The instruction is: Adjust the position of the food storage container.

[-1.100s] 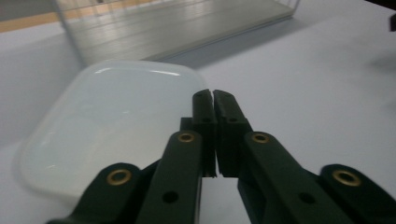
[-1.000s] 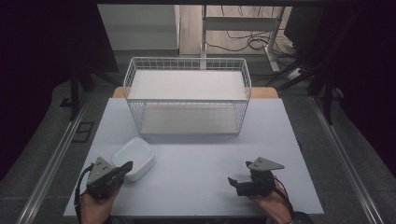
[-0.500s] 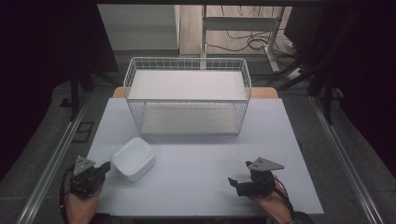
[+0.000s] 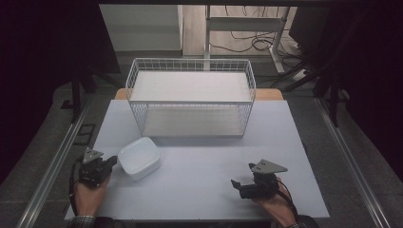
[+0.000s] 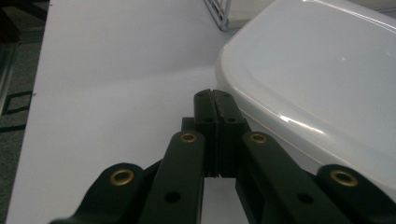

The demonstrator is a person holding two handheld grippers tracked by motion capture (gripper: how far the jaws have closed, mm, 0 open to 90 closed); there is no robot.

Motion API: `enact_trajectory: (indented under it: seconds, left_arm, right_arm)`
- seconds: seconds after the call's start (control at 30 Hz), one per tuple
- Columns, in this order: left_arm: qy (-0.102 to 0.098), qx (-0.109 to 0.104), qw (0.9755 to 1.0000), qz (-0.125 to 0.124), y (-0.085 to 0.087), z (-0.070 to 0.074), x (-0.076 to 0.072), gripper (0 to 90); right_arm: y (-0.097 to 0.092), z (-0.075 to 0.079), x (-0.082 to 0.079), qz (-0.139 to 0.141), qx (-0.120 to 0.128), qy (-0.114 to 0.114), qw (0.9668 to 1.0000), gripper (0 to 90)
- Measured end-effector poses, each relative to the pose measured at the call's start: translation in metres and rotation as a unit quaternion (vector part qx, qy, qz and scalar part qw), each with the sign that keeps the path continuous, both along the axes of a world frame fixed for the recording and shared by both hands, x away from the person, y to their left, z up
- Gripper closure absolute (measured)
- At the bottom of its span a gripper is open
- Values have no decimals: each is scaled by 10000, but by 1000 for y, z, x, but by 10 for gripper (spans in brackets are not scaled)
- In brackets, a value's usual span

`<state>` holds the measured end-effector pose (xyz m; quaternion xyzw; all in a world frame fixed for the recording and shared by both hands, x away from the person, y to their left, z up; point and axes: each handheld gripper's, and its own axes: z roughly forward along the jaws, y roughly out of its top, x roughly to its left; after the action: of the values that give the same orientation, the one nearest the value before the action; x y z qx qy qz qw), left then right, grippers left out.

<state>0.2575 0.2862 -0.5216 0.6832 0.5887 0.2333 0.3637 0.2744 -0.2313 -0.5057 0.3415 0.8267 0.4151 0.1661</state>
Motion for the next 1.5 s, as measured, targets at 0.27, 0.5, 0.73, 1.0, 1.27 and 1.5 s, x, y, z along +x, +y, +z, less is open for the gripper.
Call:
enact_trajectory:
  seconds: [0.27, 0.5, 0.73, 1.0, 1.27, 1.5]
  left_arm:
    - [111, 66, 9992, -379, -13, -2, 21, 892]
    - [129, -61, 9976, -678, -30, -2, 35, 892]
    - [160, -154, 9947, -1003, -49, -2, 44, 893]
    - [162, -238, 9910, -1304, -70, -1, 52, 892]
    - [184, -372, 9868, -1563, -90, -1, 60, 893]
    - [195, -403, 9823, -1817, -113, -1, 67, 893]
  right_arm:
    - [-1, 1, 3, -51, 163, 69, 9998, 54]
    - [2, 1, 4, -123, 155, 14, 9998, 44]
    - [4, 1, 7, -90, 68, 26, 9999, 128]
    - [11, 0, 18, -32, 19, 206, 9998, 199]
    - [22, 1, 38, -16, 132, 474, 9988, 381]
    - [43, 8, 60, 221, 13, 483, 9986, 649]
